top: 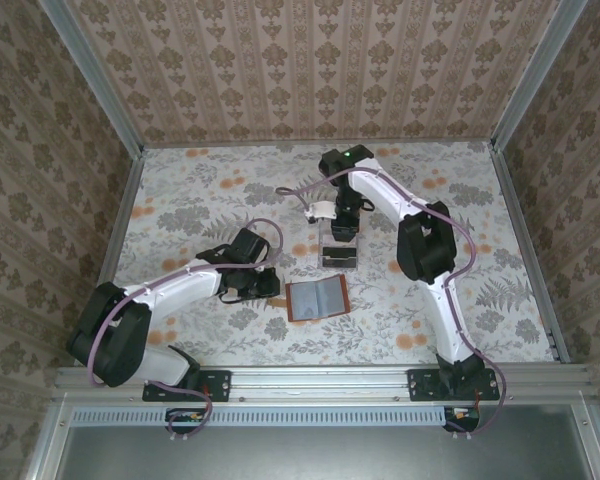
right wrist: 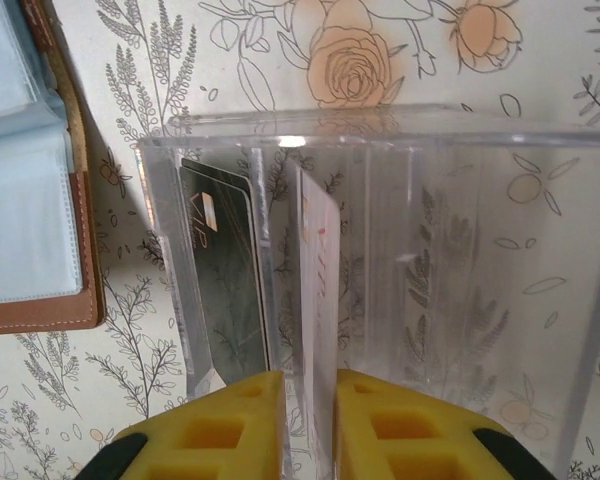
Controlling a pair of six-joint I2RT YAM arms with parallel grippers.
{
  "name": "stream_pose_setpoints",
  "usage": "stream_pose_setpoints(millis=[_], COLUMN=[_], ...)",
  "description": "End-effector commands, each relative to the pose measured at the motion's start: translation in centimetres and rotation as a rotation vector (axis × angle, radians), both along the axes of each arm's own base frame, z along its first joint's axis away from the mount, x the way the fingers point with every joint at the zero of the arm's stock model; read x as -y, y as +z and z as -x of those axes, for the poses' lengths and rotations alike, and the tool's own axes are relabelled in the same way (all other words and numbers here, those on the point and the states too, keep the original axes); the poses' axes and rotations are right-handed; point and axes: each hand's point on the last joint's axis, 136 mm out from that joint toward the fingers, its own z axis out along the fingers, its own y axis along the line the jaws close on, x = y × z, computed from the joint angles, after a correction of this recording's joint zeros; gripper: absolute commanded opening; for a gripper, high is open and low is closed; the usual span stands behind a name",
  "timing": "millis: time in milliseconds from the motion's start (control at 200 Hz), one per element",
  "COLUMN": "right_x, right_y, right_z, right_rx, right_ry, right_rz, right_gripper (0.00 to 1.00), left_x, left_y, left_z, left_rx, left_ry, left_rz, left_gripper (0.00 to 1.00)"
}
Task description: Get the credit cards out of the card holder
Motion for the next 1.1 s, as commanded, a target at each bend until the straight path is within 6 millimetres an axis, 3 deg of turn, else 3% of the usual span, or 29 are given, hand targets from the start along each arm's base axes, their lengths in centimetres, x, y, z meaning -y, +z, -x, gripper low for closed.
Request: stream_pose_setpoints(millis=[0, 255, 535, 850, 1095], right_x=[0.2, 0.8, 0.1, -0.4, -1.8], right_y=[2.7, 5.3, 7.0, 7.7, 7.7], right_z=[-1.1, -1.9, -0.3, 0.3, 3.2], right_rx=[0.084, 0.207, 0.257, 0.297, 0.128], right_ry=[-0.035, -0.092, -0.287, -0.77, -1.045], right_rz=[-0.025, -0.029, -0.155, -0.347, -0.51], right_gripper=[0.2, 0.24, 0.26, 0.24, 0.2], left_x=[0.2, 0.7, 2.0, 3.2, 3.7], left_y=[0.3, 1.1, 1.0, 0.0, -0.8], left_z=[-0.2, -0.4, 0.2, 1.1, 1.8], left_rx=[-0.002, 0.012, 0.007, -0.014, -0.035], left_ry=[0.001, -0.008, -0.047, -0.081, -0.105], left_rz=[0.017, 0.037, 0.042, 0.031, 0.012], left_gripper=[0.14, 0.15, 0.15, 0.13, 0.12])
